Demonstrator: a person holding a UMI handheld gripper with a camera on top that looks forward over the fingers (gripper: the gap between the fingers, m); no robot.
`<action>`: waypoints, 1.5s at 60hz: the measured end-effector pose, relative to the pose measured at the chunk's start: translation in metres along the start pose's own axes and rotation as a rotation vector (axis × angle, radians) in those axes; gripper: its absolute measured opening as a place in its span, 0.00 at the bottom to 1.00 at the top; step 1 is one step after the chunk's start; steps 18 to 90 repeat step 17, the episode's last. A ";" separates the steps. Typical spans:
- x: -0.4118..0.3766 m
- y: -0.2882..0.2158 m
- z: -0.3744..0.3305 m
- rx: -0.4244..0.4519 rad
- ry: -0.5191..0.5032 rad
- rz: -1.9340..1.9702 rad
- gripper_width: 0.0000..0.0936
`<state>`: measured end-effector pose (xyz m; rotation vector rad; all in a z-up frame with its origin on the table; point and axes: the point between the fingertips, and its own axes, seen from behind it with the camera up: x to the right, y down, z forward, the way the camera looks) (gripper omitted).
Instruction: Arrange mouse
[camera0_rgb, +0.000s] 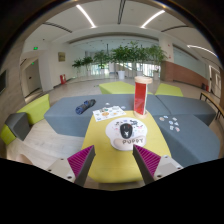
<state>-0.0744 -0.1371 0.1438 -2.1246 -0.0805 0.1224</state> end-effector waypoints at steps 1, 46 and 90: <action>0.000 0.001 -0.004 0.007 0.005 -0.009 0.89; -0.001 0.014 -0.022 0.063 0.015 -0.041 0.89; -0.001 0.014 -0.022 0.063 0.015 -0.041 0.89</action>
